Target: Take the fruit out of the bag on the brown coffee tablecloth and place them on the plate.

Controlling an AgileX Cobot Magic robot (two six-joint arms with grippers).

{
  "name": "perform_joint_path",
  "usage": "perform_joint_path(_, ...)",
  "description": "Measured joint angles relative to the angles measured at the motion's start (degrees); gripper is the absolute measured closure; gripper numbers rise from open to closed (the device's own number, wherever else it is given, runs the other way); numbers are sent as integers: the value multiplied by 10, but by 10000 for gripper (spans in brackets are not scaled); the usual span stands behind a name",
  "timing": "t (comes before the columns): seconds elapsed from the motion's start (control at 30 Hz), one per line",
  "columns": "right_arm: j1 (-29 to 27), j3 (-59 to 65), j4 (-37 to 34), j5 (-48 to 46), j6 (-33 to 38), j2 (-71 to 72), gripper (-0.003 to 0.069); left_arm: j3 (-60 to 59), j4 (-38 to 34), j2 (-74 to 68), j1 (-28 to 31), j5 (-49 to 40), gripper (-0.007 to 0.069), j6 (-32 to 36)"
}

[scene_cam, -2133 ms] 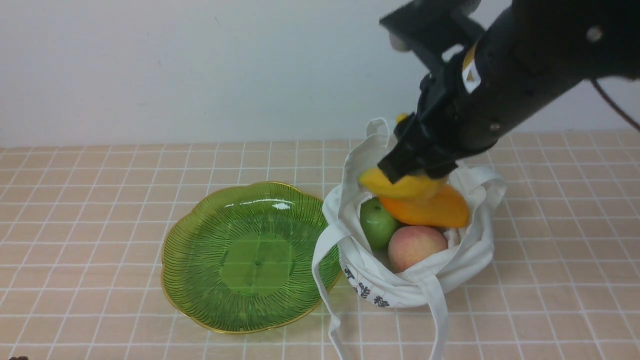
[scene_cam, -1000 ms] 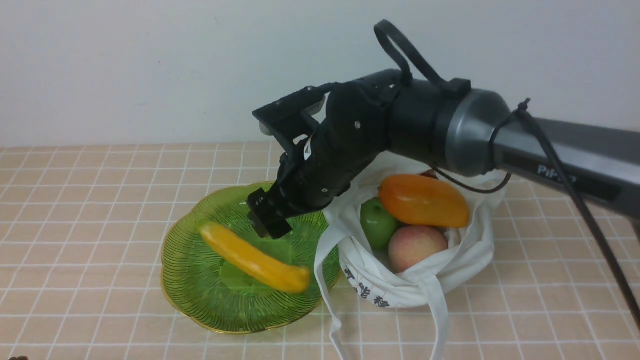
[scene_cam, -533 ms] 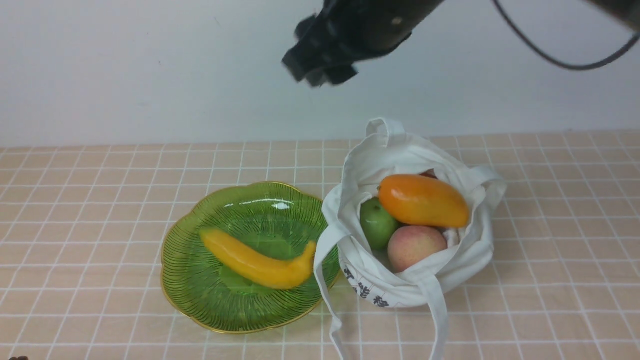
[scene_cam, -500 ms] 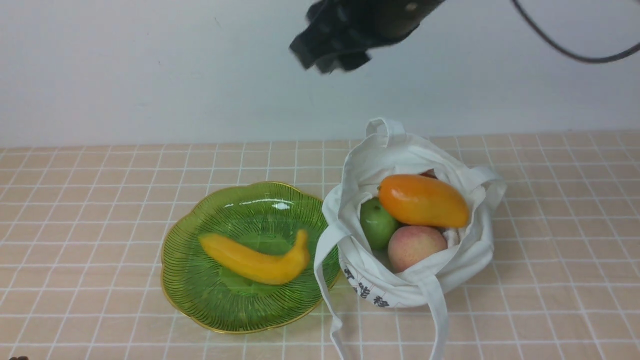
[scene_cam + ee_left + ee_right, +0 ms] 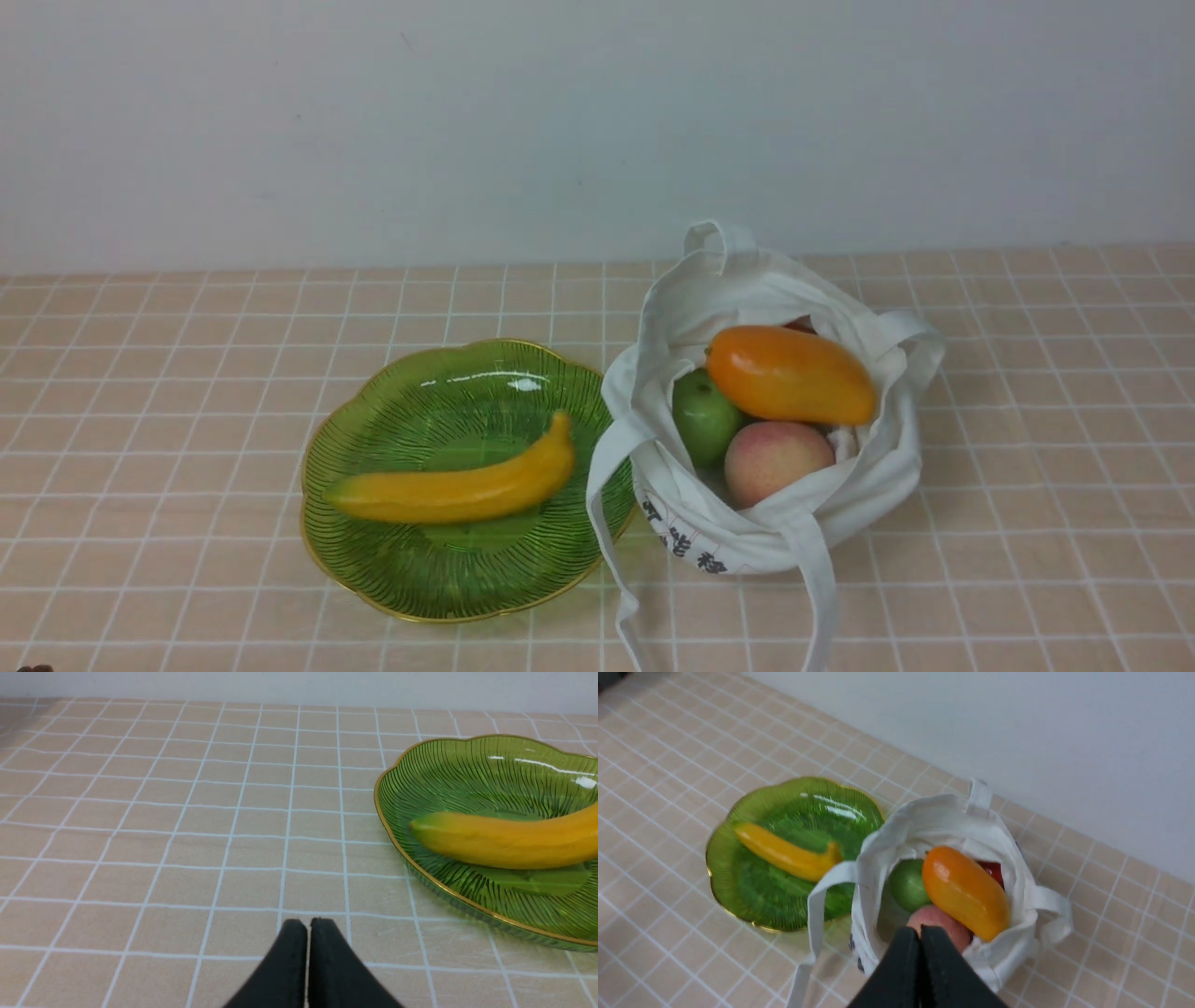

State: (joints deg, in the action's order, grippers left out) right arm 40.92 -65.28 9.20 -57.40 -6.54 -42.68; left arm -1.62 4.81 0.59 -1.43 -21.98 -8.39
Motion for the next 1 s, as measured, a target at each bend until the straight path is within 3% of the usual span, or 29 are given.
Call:
perform_joint_path(0.17,0,233,5,245,-3,128,673,0,0,0,0,0,632,0)
perform_joint_path(0.33,0,327,12,362,-3,156,673,0,0,0,0,0,632,0)
perform_joint_path(1.0,0,344,14,329,-3,156,673,0,0,0,0,0,632,0)
